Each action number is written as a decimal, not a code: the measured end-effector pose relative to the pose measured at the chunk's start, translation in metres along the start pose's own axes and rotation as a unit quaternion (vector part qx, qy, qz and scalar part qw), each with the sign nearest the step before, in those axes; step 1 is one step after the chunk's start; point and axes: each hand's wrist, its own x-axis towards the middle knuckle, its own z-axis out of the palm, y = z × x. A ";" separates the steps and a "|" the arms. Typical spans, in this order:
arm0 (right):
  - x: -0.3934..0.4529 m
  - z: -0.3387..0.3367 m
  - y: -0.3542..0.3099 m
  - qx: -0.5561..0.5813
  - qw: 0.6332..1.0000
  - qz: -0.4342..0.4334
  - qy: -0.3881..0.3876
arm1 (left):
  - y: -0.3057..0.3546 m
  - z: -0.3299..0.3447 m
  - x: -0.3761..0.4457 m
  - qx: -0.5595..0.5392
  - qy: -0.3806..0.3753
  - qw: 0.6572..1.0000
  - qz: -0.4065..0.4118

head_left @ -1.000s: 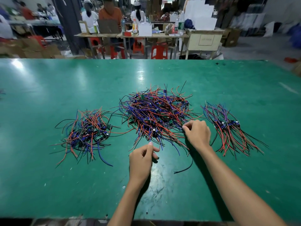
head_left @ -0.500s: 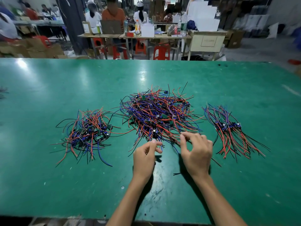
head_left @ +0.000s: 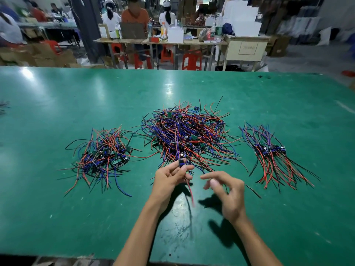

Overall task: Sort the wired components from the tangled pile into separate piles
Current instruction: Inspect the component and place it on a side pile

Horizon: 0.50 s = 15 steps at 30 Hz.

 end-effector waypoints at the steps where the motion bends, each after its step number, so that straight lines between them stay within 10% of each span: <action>1: 0.001 -0.003 0.001 0.050 0.997 0.049 0.019 | 0.001 -0.002 -0.002 0.006 -0.029 0.999 -0.013; 15: 0.015 0.022 -0.006 0.011 0.977 0.209 0.050 | 0.004 -0.002 -0.009 0.093 -0.175 0.979 -0.039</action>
